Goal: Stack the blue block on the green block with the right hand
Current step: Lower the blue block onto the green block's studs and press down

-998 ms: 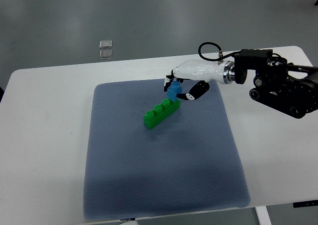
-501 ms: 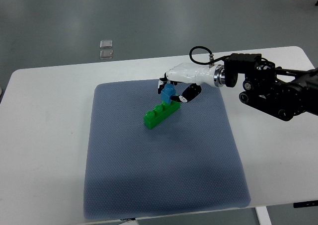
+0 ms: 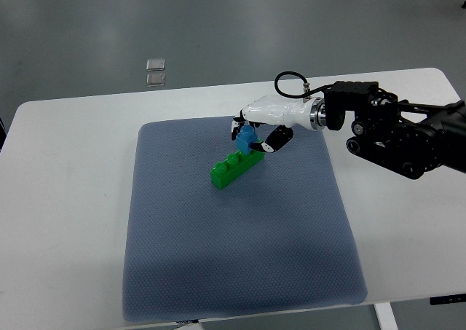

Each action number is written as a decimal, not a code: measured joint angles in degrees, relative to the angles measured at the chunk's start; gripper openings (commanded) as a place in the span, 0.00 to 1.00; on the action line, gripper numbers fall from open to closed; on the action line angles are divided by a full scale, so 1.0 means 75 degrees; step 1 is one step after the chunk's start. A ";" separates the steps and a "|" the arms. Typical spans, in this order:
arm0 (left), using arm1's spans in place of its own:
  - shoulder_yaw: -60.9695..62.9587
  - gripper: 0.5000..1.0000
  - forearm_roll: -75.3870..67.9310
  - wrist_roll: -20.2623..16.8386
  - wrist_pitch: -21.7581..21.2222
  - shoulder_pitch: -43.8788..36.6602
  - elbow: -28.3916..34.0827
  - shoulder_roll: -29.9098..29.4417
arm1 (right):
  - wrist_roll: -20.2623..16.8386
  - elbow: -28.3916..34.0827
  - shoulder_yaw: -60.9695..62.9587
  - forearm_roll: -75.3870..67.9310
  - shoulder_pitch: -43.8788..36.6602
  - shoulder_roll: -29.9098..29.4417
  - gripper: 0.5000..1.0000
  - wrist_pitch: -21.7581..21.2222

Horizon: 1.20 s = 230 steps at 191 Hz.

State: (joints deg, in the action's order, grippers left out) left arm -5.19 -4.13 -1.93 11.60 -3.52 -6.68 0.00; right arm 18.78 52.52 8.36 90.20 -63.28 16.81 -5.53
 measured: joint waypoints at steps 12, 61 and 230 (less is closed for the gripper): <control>0.0000 1.00 0.0000 0.0000 0.0000 0.0000 0.0000 0.0000 | -0.0020 -0.0022 -0.0003 0.0005 0.0000 -0.0024 0.10 0.0001; 0.0000 1.00 0.0000 0.0000 0.0000 0.0000 0.0000 0.0000 | -0.0078 -0.0042 -0.0014 0.0030 0.0041 -0.0086 0.10 0.0011; 0.0000 1.00 0.0000 0.0000 0.0000 0.0000 0.0000 0.0000 | -0.0243 -0.0278 -0.0025 0.0371 0.0199 -0.0367 0.10 0.0140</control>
State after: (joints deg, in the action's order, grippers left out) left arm -5.19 -4.13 -1.93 11.60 -3.52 -6.68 0.00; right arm 16.95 50.44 8.17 92.98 -61.79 14.06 -4.48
